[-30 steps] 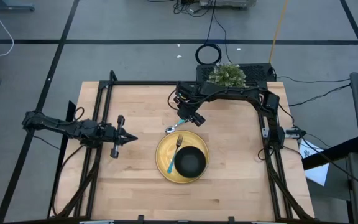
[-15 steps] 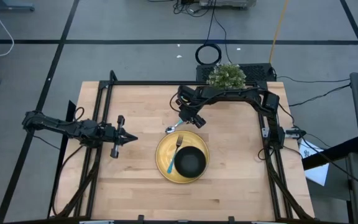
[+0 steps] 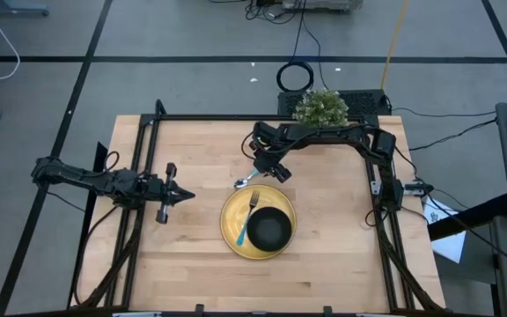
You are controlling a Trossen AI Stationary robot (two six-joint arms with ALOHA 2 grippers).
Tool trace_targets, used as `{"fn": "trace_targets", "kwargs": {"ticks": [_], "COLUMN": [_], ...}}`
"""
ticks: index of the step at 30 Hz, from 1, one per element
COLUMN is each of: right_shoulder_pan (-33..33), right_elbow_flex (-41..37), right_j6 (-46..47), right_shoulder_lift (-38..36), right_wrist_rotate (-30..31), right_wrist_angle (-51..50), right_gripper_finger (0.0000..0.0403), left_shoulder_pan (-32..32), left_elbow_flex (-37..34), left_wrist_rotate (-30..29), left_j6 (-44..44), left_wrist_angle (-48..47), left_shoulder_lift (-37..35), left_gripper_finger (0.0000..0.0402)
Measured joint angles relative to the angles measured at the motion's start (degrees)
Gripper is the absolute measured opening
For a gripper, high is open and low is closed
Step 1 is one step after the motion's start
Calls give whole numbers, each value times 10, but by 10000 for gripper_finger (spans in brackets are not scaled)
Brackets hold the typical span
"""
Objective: Set table place
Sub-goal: Put the spoon into the top black bowl
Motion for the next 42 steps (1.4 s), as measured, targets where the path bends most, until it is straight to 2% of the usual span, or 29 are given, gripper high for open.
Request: {"fn": "trace_targets", "kwargs": {"ticks": [6, 17, 32, 39, 42], "right_shoulder_pan": [-2, -32, -33, -33, -33], "right_elbow_flex": [-18, -21, -21, -15, -15], "right_j6": [0, 27, 49, 59, 58], "right_shoulder_lift": [0, 9, 16, 15, 15], "right_wrist_rotate": [22, 11, 0, 47, 48], "right_wrist_angle": [22, 27, 15, -54, -48], "right_gripper_finger": [215, 215, 215, 215, 215], "left_shoulder_pan": [0, 0, 0, 0, 0], "left_elbow_flex": [0, 0, 0, 0, 0], "left_wrist_rotate": [0, 0, 0, 0, 0], "left_j6": [-1, -2, 4, 6, 14], "left_wrist_angle": [2, 6, 6, 6, 6], "left_shoulder_lift": [0, 0, 0, 0, 0], "left_gripper_finger": [8, 8, 8, 8, 8]}}
